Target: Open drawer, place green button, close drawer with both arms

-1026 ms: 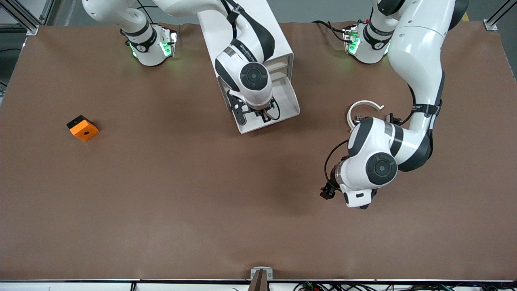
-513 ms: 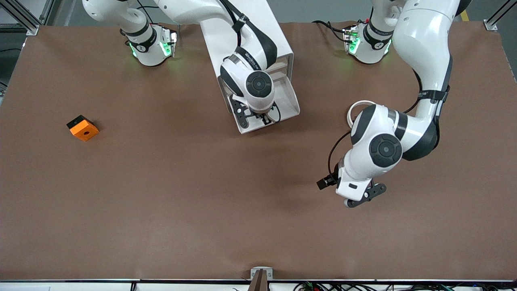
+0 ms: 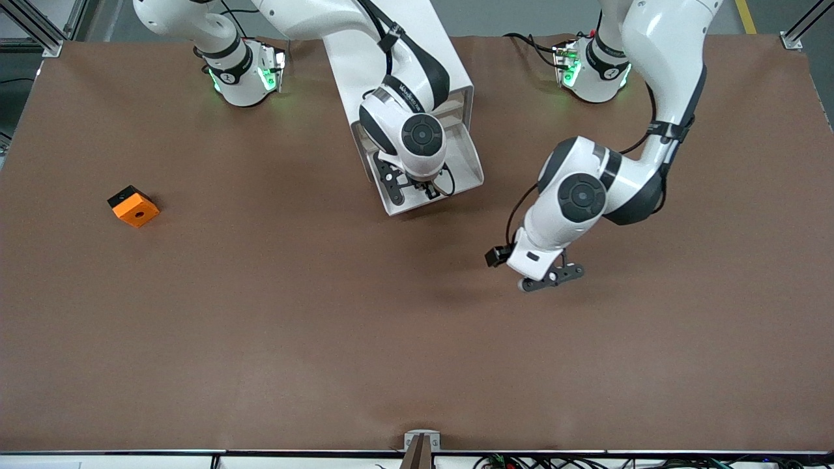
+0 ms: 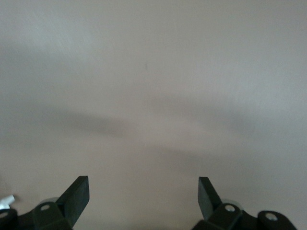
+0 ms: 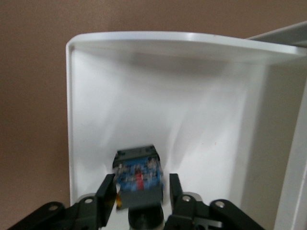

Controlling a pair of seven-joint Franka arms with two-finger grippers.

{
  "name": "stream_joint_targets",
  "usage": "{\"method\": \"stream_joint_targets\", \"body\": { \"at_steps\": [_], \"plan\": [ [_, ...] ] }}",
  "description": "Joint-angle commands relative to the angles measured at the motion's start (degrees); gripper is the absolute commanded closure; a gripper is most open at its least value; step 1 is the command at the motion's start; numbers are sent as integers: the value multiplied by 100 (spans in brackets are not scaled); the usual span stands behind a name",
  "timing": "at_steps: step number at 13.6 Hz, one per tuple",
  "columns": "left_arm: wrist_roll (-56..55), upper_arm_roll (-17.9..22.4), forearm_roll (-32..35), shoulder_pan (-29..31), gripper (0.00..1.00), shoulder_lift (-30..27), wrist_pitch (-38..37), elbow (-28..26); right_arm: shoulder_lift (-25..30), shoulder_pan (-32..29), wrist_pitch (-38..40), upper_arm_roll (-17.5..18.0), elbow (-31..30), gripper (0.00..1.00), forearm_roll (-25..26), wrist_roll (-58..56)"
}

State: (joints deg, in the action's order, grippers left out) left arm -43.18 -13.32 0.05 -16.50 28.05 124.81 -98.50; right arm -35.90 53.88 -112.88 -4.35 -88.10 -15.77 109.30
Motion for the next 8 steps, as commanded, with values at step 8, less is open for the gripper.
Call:
{"method": "stream_joint_targets", "body": {
  "at_steps": [8],
  "plan": [
    [-77, -469, -928, -247, 0, 341, 131, -407, 319, -9, 125, -40, 109, 0, 12, -22]
  ]
}}
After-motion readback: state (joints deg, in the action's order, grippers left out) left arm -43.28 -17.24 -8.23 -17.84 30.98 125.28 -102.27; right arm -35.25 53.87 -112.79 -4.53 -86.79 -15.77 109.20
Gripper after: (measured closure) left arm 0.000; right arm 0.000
